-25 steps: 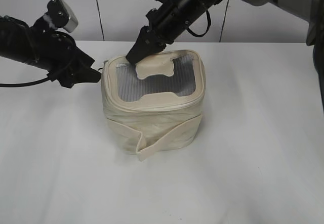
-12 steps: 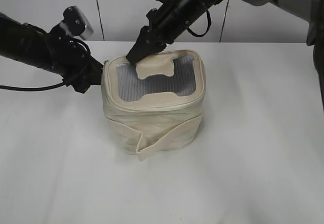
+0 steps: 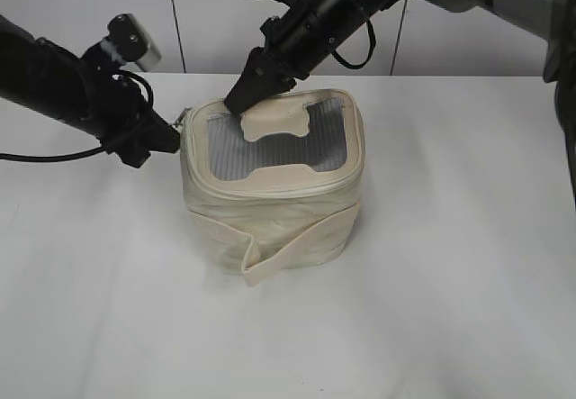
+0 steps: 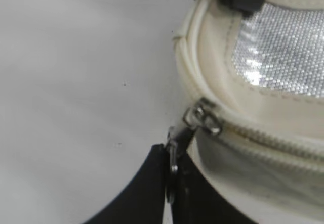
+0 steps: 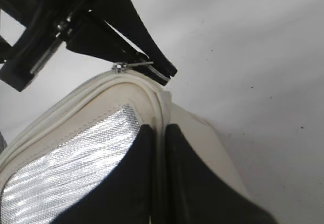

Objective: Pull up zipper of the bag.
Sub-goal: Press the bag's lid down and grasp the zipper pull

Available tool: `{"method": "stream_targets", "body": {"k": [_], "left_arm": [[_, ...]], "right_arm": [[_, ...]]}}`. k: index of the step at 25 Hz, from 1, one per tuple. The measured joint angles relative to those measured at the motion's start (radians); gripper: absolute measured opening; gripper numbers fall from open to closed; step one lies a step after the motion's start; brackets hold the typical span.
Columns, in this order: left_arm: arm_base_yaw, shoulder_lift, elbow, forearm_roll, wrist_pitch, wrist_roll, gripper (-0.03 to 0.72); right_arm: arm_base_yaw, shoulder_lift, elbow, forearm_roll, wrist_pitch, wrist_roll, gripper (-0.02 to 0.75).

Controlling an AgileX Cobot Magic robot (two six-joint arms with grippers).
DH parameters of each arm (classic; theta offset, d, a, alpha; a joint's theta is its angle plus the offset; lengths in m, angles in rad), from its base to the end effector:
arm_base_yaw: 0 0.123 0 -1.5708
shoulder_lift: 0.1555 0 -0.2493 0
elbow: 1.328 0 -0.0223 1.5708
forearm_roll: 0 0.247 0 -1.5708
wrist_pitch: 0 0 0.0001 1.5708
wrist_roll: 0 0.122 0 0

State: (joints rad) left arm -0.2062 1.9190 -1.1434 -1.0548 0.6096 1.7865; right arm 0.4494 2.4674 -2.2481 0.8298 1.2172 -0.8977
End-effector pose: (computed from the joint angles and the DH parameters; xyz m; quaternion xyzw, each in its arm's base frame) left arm 0.3600 -0.1375 0.1115 0.5178 0.7755 -0.1569 0.3254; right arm 0.4100 0.2915 0.1540 -0.4916 0.7714 0.3590 0.1856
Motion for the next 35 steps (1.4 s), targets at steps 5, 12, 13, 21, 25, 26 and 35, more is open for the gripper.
{"method": "stream_targets", "body": {"k": [5, 12, 13, 21, 25, 26, 35], "left_arm": [[0.017, -0.063, 0.006, 0.152, 0.025, -0.222, 0.011], [0.018, -0.191, 0.142, 0.174, 0.015, -0.305, 0.009], [0.018, -0.207, 0.163, 0.169, 0.010, -0.306, 0.008], [0.017, -0.321, 0.283, 0.155, -0.026, -0.339, 0.008], [0.017, -0.357, 0.296, 0.158, 0.040, -0.386, 0.008], [0.017, -0.365, 0.304, 0.159, 0.057, -0.391, 0.008], [-0.117, -0.389, 0.377, 0.171, 0.097, -0.444, 0.012]], "right_arm": [[-0.003, 0.002, -0.003, -0.001, 0.000, 0.057, 0.044], [-0.010, 0.006, -0.003, 0.008, 0.000, 0.200, 0.043], [-0.011, 0.007, -0.003, 0.011, 0.000, 0.219, 0.043], [-0.012, 0.013, -0.003, 0.032, -0.019, 0.323, 0.042], [-0.012, 0.013, -0.003, 0.027, -0.035, 0.363, 0.043], [-0.012, 0.013, -0.003, 0.026, -0.041, 0.374, 0.043], [-0.015, 0.013, -0.003, 0.021, -0.078, 0.425, 0.042]]}}
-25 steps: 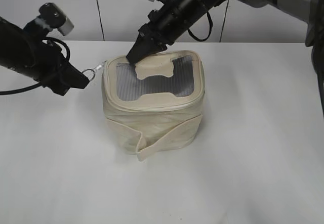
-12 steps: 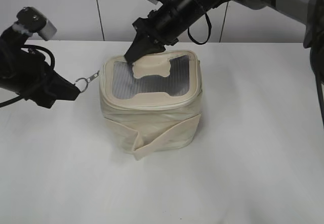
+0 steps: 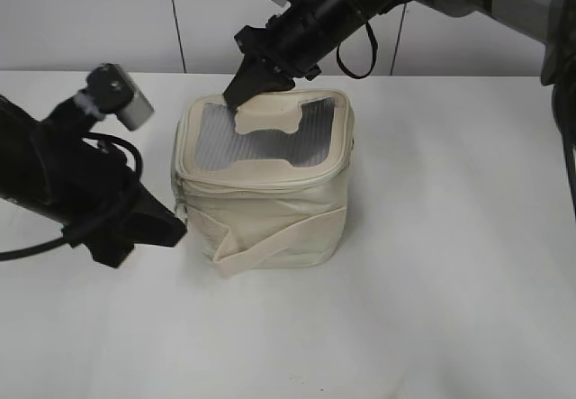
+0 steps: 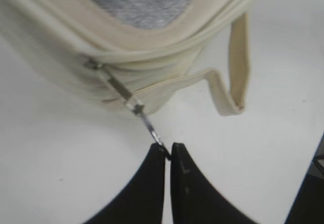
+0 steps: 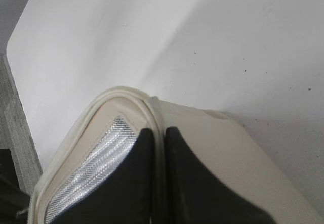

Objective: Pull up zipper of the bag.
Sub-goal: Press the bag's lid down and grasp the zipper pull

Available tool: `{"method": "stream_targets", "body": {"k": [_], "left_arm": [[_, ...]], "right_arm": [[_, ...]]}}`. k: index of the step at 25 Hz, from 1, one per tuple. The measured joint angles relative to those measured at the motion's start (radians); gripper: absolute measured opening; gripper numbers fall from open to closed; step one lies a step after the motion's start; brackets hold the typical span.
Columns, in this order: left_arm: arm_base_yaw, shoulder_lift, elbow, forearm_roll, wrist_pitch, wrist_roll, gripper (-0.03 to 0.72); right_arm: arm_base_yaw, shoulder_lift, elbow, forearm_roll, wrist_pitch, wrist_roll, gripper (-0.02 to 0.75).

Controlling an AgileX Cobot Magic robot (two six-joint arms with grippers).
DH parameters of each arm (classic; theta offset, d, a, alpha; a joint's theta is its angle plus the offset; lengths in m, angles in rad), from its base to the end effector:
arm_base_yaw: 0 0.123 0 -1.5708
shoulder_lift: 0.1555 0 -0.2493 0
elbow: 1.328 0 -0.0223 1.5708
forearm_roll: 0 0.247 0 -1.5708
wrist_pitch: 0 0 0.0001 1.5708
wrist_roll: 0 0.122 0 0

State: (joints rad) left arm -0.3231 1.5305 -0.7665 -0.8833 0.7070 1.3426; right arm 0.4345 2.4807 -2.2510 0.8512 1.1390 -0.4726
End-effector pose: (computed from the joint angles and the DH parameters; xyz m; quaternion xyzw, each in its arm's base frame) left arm 0.2422 -0.1457 0.1361 0.4657 0.8258 -0.2266 0.2234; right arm 0.4238 0.2886 0.1512 -0.2898 0.8614 0.3934 0.1388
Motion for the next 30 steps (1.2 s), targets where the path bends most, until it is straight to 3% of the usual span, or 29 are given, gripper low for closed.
{"method": "stream_targets", "body": {"k": [5, 10, 15, 20, 23, 26, 30], "left_arm": [[-0.218, -0.003, 0.008, -0.047, -0.078, -0.005, 0.013], [-0.442, -0.003, 0.008, -0.133, -0.363, -0.004, 0.013], [-0.565, 0.019, -0.012, -0.176, -0.504, -0.003, 0.010], [-0.561, 0.049, -0.024, -0.239, -0.493, -0.004, 0.023], [-0.510, 0.033, -0.026, -0.262, -0.373, -0.016, 0.120], [-0.414, -0.015, -0.026, -0.249, -0.181, -0.056, 0.259], [-0.268, -0.122, -0.026, -0.185, -0.027, -0.139, 0.318]], "right_arm": [[-0.003, 0.000, 0.000, 0.000, 0.004, 0.000, 0.042], [-0.005, 0.000, 0.000, -0.001, 0.009, 0.000, 0.041], [-0.006, 0.000, 0.000, -0.003, 0.011, 0.000, 0.041], [-0.009, 0.000, 0.000, -0.003, 0.010, 0.000, 0.052], [-0.021, 0.000, -0.007, 0.006, 0.010, 0.003, 0.172], [-0.055, -0.013, -0.021, -0.002, 0.013, 0.004, 0.328], [-0.120, -0.052, -0.023, -0.024, 0.058, 0.010, 0.344]]}}
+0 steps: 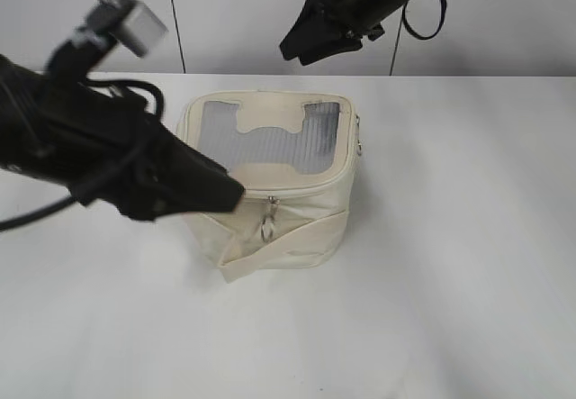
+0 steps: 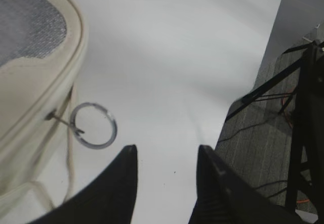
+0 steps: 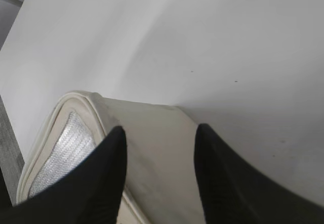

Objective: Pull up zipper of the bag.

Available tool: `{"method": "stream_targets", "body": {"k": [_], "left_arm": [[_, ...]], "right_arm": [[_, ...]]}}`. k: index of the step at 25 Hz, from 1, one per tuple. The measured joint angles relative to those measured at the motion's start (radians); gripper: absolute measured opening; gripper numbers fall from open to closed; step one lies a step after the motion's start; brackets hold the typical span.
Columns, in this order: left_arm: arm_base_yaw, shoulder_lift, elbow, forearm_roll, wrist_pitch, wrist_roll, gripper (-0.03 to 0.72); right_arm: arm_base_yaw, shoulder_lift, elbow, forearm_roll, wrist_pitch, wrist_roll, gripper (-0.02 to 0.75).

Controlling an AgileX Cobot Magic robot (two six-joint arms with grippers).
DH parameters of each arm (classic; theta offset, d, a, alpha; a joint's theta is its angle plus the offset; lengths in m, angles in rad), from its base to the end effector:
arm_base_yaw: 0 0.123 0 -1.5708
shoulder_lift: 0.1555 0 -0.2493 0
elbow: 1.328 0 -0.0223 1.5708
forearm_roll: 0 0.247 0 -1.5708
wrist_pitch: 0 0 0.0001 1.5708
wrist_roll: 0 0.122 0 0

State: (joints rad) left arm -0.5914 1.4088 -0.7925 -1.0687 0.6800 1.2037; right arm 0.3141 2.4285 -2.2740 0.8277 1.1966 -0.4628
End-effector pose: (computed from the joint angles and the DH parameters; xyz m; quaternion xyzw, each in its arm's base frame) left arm 0.2000 -0.2154 0.1871 0.4549 0.7874 -0.3216 0.2640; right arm 0.4485 0.2336 0.1809 -0.2612 0.8707 0.3809 0.1687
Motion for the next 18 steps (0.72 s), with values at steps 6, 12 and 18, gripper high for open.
{"method": "stream_targets", "body": {"k": [6, 12, 18], "left_arm": [[0.244, -0.067, -0.036, 0.009, 0.030, -0.018, 0.324], [0.327, 0.130, -0.286, -0.027, 0.159, 0.029, 0.324], [0.318, 0.458, -0.670, -0.040, 0.272, 0.038, 0.354]], "right_arm": [[-0.105, -0.046, 0.001, -0.002, 0.010, 0.025, 0.249], [-0.209, -0.209, 0.286, 0.000, -0.029, -0.034, 0.240], [-0.225, -0.578, 1.017, 0.152, -0.504, -0.327, 0.241]]}}
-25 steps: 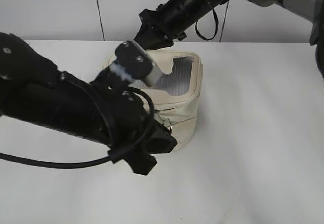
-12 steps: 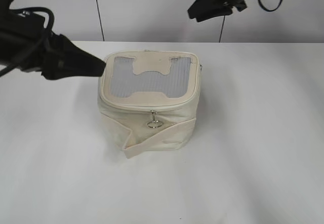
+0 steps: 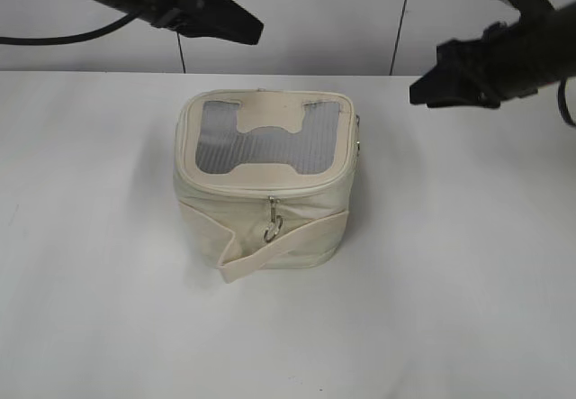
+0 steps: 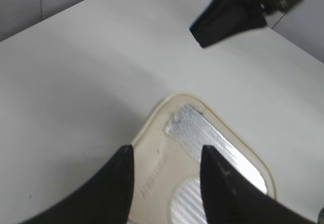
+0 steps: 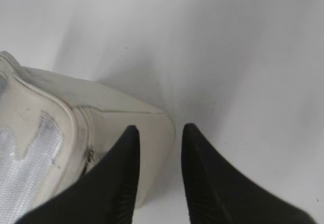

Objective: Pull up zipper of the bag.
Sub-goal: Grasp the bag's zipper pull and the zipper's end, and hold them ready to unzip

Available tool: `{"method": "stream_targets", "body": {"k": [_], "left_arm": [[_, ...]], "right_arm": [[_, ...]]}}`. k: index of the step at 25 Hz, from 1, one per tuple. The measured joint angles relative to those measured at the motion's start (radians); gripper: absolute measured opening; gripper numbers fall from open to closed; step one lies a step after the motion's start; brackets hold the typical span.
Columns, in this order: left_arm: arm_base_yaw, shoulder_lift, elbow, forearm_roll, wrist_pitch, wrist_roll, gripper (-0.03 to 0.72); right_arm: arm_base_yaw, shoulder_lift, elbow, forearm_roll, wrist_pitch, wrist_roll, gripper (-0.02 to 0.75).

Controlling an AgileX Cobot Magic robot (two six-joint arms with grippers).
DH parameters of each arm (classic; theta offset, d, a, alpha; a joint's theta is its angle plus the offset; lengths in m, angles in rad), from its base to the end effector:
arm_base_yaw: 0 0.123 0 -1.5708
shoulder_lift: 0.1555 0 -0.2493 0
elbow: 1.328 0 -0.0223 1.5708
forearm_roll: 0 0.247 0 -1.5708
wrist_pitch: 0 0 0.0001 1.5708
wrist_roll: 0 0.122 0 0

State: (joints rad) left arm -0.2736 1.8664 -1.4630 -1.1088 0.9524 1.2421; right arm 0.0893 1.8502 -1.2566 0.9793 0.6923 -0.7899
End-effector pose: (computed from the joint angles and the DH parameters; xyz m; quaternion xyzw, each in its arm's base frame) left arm 0.3647 -0.1948 0.2277 0.4055 0.7735 -0.3564 0.3321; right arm 0.3855 0.0995 0.1653 -0.0974 0.9126 0.2840 0.2776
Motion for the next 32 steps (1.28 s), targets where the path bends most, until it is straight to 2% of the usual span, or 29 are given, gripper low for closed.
{"method": "stream_targets", "body": {"k": [2, 4, 6, 8, 13, 19, 21, 27, 30, 32], "left_arm": [[-0.015, 0.090, -0.120, 0.013, 0.056, -0.004, 0.392], [-0.033, 0.175, -0.236, 0.038, 0.109, -0.015, 0.433], [-0.058, 0.239, -0.320, 0.080, 0.148, -0.029, 0.452], [-0.081, 0.293, -0.385, 0.128, 0.172, -0.048, 0.460], [-0.126, 0.360, -0.445, 0.225, 0.188, -0.089, 0.464], [-0.135, 0.366, -0.452, 0.281, 0.142, -0.098, 0.457], [-0.135, 0.367, -0.452, 0.306, 0.141, -0.099, 0.420], [-0.138, 0.368, -0.452, 0.313, 0.162, -0.103, 0.227], [-0.138, 0.368, -0.452, 0.321, 0.169, -0.104, 0.085], [-0.138, 0.369, -0.452, 0.323, 0.170, -0.104, 0.054]], "right_arm": [[0.000, -0.085, 0.188, 0.164, -0.134, -0.206, 0.275], [0.000, -0.116, 0.319, 0.333, -0.152, -0.409, 0.373], [0.000, -0.120, 0.383, 0.441, -0.153, -0.562, 0.511], [0.000, -0.119, 0.407, 0.487, -0.147, -0.635, 0.583], [0.000, -0.119, 0.409, 0.543, -0.131, -0.705, 0.585], [0.000, -0.119, 0.409, 0.569, -0.096, -0.754, 0.575], [0.000, -0.119, 0.409, 0.570, -0.096, -0.768, 0.574], [0.000, -0.119, 0.409, 0.585, -0.095, -0.788, 0.574], [0.000, -0.118, 0.409, 0.586, -0.095, -0.797, 0.571], [0.000, -0.110, 0.409, 0.587, -0.094, -0.813, 0.568]]}}
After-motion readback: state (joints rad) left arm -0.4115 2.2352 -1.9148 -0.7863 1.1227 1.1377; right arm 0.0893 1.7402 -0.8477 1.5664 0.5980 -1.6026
